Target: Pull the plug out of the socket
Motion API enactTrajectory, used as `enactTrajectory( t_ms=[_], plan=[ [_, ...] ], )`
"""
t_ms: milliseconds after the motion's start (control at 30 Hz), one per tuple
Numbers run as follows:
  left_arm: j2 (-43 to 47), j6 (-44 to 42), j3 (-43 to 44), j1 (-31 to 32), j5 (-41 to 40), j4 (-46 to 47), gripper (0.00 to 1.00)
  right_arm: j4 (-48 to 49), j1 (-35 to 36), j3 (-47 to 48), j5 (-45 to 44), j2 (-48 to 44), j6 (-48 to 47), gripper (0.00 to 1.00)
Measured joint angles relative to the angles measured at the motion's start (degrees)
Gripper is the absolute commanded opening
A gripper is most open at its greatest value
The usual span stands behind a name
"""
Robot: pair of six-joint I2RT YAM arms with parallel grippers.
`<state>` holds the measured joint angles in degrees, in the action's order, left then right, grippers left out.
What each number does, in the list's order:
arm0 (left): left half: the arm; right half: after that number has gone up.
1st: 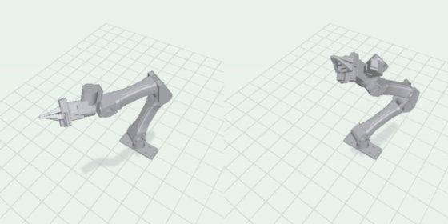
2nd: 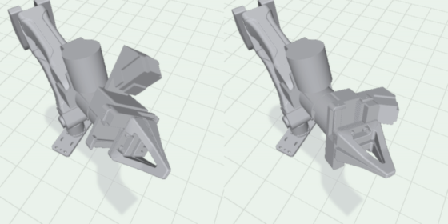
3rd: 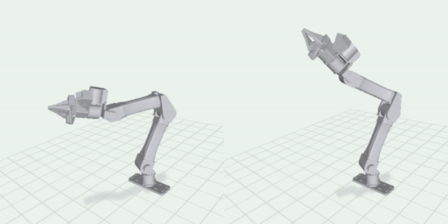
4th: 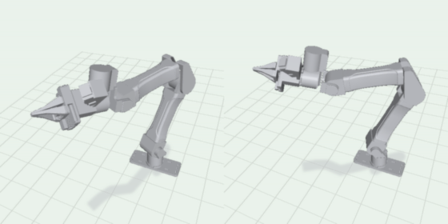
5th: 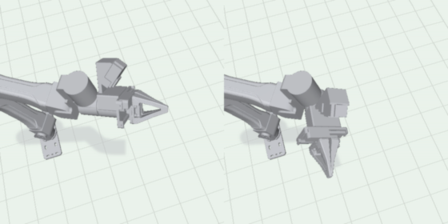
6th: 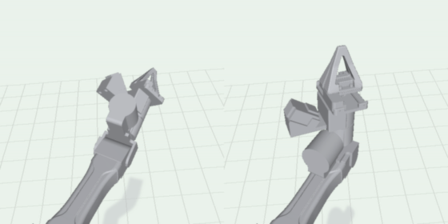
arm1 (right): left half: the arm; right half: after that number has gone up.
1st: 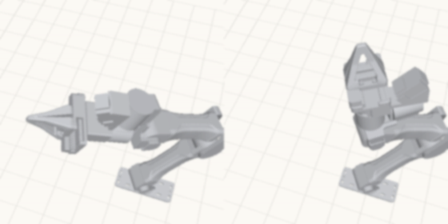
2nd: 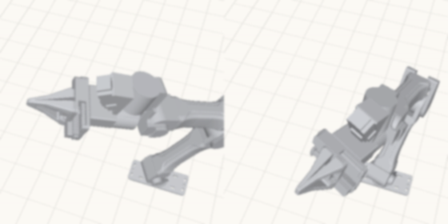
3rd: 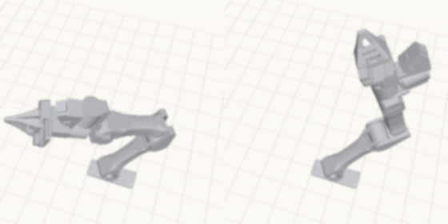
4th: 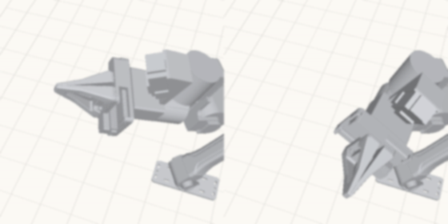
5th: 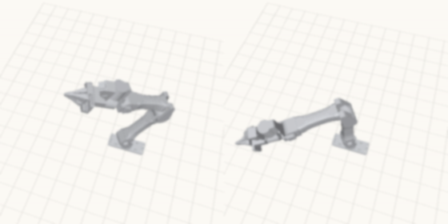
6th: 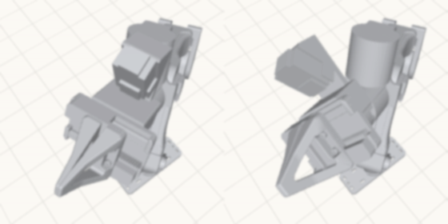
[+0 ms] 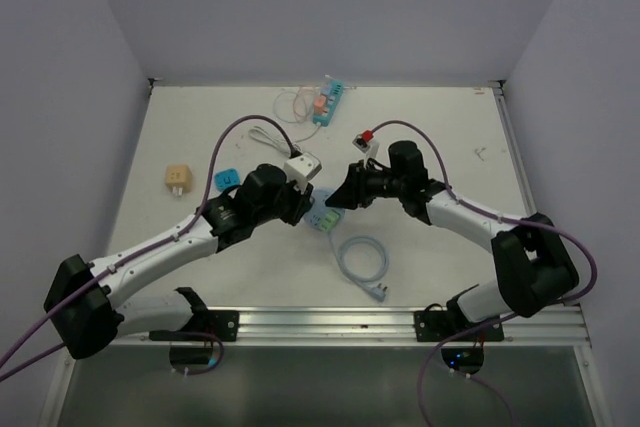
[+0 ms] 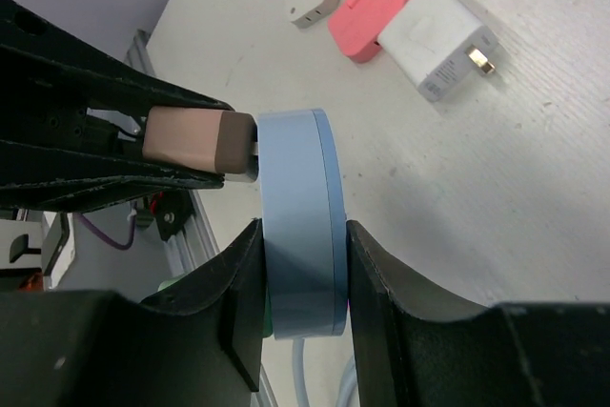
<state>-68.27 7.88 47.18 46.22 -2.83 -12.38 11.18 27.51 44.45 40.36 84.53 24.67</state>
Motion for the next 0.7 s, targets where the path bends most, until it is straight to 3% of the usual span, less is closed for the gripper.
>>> enactTrajectory(
  t_ms=[267,467,700],
  plan=[
    [4.0,0.2,4.0,0.1,-0.2,-5.7,0.0,2.4,0.3,0.3,1.2,-3.0,1.5,0.0],
    [7.7,2.1,11.1,0.1,0.5,-7.6,0.0,-5.2,-4.1,-1.7,-16.9,1.1,-0.6,0.0],
    [6.8,4.2,12.5,0.1,-3.4,-7.3,0.0,-5.1,-4.4,-2.8,-18.8,0.4,-0.1,0.0]
  ],
)
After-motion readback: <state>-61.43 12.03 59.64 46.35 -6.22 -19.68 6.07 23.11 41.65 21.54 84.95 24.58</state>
